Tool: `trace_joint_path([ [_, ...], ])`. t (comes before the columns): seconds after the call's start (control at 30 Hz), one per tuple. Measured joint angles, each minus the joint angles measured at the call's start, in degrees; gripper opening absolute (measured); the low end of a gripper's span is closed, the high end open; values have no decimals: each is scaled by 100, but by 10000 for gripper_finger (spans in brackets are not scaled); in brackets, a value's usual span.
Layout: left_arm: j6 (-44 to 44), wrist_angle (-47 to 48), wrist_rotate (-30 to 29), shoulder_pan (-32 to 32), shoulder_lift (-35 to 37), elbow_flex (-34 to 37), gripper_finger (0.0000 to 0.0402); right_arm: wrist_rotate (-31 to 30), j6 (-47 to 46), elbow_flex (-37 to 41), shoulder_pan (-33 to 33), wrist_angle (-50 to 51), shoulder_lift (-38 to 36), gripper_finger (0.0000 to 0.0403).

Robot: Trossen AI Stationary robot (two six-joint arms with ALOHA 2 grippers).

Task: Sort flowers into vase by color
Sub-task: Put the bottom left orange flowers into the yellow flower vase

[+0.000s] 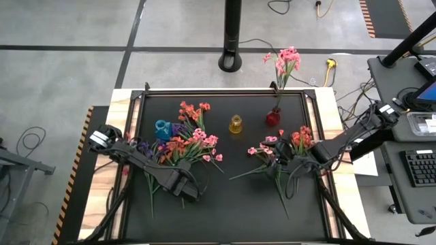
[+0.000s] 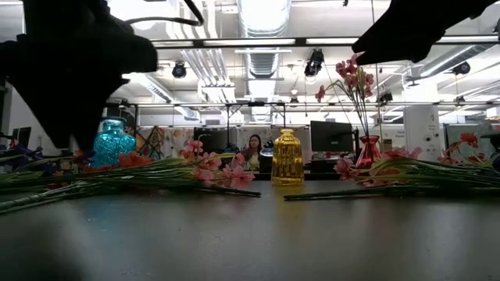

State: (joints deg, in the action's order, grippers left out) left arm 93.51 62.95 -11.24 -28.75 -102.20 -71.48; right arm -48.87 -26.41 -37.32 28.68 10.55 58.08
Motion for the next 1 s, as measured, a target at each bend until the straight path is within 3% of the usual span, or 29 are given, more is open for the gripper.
trace_joint_path([
  [0.53, 295, -317, 127, -14, -897, -2, 175, -3, 166, 20, 57, 167, 0, 255],
  [0.77, 374, -347, 187, -20, -996, -35, 135, -6, 177, 22, 70, 166, 0, 245],
  [1.0, 293, -361, 281, -17, -979, -15, 57, -6, 191, 22, 73, 164, 0, 239],
])
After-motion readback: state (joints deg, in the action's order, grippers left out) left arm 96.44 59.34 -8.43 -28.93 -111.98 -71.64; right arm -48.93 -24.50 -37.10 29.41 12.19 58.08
